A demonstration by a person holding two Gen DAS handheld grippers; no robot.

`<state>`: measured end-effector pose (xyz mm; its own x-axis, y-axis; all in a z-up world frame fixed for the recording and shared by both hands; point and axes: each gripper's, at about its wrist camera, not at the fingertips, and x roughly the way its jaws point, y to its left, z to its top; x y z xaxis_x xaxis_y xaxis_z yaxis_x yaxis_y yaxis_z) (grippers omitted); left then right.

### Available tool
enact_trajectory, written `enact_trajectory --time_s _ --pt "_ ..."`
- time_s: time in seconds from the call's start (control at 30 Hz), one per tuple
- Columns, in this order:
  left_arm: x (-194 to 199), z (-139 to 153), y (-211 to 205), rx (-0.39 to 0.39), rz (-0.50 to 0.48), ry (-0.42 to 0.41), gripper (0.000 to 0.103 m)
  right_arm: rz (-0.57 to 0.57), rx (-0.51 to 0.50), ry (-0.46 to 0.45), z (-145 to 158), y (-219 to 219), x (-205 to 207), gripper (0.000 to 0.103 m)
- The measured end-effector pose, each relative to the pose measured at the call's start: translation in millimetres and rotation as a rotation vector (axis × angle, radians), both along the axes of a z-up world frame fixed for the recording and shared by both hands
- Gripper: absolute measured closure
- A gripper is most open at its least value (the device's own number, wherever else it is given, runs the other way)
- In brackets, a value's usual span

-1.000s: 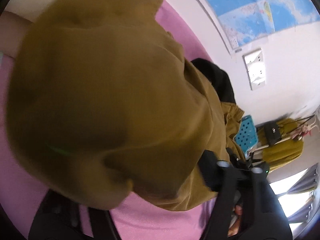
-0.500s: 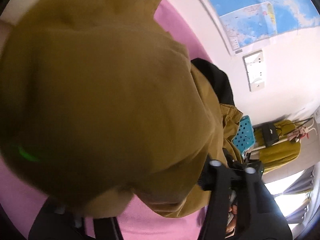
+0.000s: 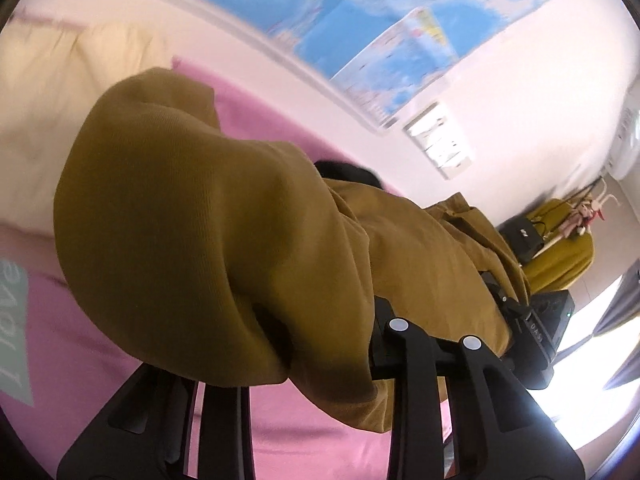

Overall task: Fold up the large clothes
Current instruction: 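Grasp the folded jacket bundle with both grippers and lift it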

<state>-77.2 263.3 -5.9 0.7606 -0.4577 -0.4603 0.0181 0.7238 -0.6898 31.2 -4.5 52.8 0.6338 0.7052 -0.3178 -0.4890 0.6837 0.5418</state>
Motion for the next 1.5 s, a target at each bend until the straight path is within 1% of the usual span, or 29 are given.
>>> enact_trajectory --time_s 0.07,0.17,0.23,0.27,0.33,0.5,0.57,0.63,0.73,0.83,0.93,0.97,1.13,1.23,1.3,1.4,1.5 --pt "-5 12 1 0.024 0.004 -0.036 0.075 0.011 0.009 -0.038 14 3 -4 0.078" --pt "-11 33 3 0.055 0.017 -0.086 0.075 0.032 0.037 -0.068 31 9 -5 0.077" --pt "-17 47 12 0.071 0.031 -0.118 0.075 0.049 0.046 -0.085 40 15 -5 0.077" --pt "-22 56 17 0.091 0.044 -0.143 0.075 0.065 0.054 -0.097 46 21 -4 0.077" --pt "-29 73 24 0.11 0.068 -0.166 0.075 0.09 0.06 -0.116 56 33 -2 0.077" --pt "-51 100 61 0.169 0.151 -0.219 0.075 0.171 0.092 -0.13 75 80 13 0.078" --pt "-61 109 89 0.186 0.192 -0.23 0.075 0.208 0.097 -0.139 83 107 20 0.078" --pt "-65 115 109 0.192 0.222 -0.234 0.075 0.24 0.097 -0.148 89 133 28 0.078" --pt "-75 127 143 0.227 0.288 -0.246 0.075 0.286 0.102 -0.159 96 178 43 0.078" --pt "-81 133 177 0.249 0.356 -0.237 0.075 0.329 0.096 -0.171 95 213 46 0.078" --pt "-87 134 210 0.27 0.417 -0.224 0.075 0.366 0.093 -0.155 92 243 49 0.078" --pt "-88 134 218 0.275 0.435 -0.221 0.075 0.376 0.088 -0.151 88 247 42 0.078" --pt "-86 129 258 0.3 0.519 -0.198 0.075 0.431 0.074 -0.112 71 294 42 0.078" --pt "-85 124 277 0.311 0.56 -0.189 0.075 0.451 0.064 -0.104 63 315 34 0.078" --pt "-84 120 292 0.32 0.584 -0.184 0.075 0.458 0.059 -0.096 61 317 33 0.078" --pt "-83 115 317 0.304 0.604 -0.177 0.075 0.469 0.058 -0.076 51 334 31 0.078" --pt "-80 112 340 0.295 0.618 -0.163 0.075 0.478 0.044 -0.056 40 344 19 0.077"
